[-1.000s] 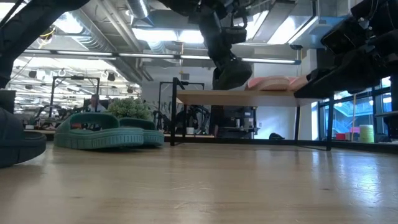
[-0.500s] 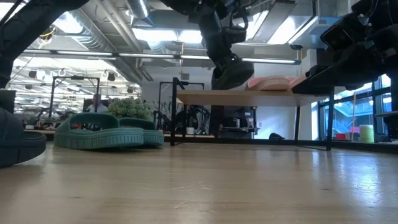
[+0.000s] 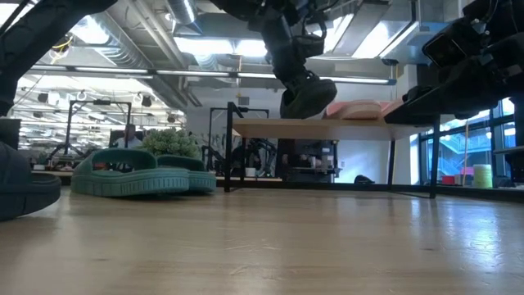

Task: Pick and place slides into the shelf
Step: Put the right black slide on the shelf

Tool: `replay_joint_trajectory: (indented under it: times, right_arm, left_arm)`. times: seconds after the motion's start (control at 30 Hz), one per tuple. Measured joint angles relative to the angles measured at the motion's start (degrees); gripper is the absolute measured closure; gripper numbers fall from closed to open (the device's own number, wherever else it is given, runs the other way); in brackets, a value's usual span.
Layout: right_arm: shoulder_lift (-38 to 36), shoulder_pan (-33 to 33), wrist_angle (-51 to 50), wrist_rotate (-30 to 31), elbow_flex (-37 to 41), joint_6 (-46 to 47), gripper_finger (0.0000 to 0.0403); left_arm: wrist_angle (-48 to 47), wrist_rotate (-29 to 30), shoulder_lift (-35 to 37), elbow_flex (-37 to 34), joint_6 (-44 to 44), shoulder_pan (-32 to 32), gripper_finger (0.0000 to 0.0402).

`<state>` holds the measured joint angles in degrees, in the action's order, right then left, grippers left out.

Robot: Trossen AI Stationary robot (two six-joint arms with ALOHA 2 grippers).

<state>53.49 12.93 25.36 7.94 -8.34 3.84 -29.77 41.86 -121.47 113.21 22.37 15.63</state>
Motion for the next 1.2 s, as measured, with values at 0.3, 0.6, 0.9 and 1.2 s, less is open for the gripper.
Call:
replay_joint_trajectory:
  times: [0.3, 0.6, 0.9, 1.2]
  right_arm:
    - [0.0, 0.0, -0.11, 0.0, 0.0, 0.0, 0.0147]
    - [0.0, 0.0, -0.92, 0.0, 0.02, 0.02, 0.0147]
    - [0.02, 0.0, -1.11, 0.0, 0.03, 0.02, 0.0147]
    - [0.02, 0.0, -1.14, 0.0, 0.02, 0.05, 0.0147]
  left_arm:
    - [0.8, 0.5, -0.91, -0.05, -1.32, 0.51, 0.0399]
    - [2.14, 0.81, -2.69, -0.04, -0.42, 0.56, 0.0399]
    - [2.5, 0.29, -2.75, -0.04, -1.19, 0.69, 0.0371]
    - [2.48, 0.19, -2.83, -0.04, 0.48, 0.6, 0.0333]
